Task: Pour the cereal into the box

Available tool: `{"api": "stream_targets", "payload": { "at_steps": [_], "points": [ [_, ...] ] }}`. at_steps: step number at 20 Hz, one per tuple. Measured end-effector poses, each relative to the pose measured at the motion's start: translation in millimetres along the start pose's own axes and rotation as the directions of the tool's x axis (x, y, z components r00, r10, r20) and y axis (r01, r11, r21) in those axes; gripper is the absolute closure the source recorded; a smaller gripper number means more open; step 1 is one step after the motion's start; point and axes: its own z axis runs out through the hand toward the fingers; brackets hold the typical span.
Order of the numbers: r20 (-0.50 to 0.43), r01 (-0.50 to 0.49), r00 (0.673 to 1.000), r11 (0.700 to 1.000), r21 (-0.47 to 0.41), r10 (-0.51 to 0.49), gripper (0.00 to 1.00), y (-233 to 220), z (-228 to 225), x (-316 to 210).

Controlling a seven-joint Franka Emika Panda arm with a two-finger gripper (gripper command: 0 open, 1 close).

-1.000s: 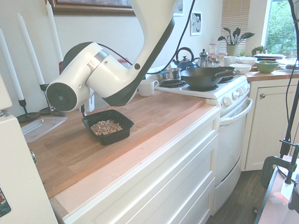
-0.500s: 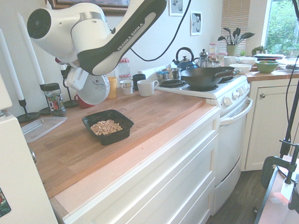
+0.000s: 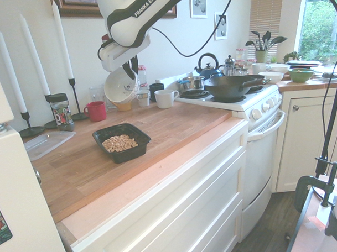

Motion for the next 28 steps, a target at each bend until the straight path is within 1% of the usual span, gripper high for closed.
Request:
{"api": "stream_targets", "payload": {
  "at_steps": [2, 5, 9, 16, 18, 21, 28],
  "points": [
    [0.102, -0.046, 0.994, 0.998, 0.045, 0.041, 1.0, 28, 8, 24],
    [0.24, -0.098, 0.968, 0.99, 0.101, 0.071, 1.0, 61, 22, 47],
    [0.341, -0.148, 0.935, 0.981, 0.126, 0.097, 1.0, 86, 48, 60],
    [0.445, -0.24, 0.881, 0.962, 0.13, 0.159, 1.0, 117, 109, 73],
    [0.485, -0.259, 0.859, 0.955, 0.141, 0.162, 1.0, 121, 124, 71],
    [0.525, -0.281, 0.835, 0.948, 0.148, 0.165, 1.0, 122, 146, 67],
    [0.57, -0.312, 0.799, 0.943, 0.115, 0.194, 1.0, 131, 184, 64]
  ]
}}
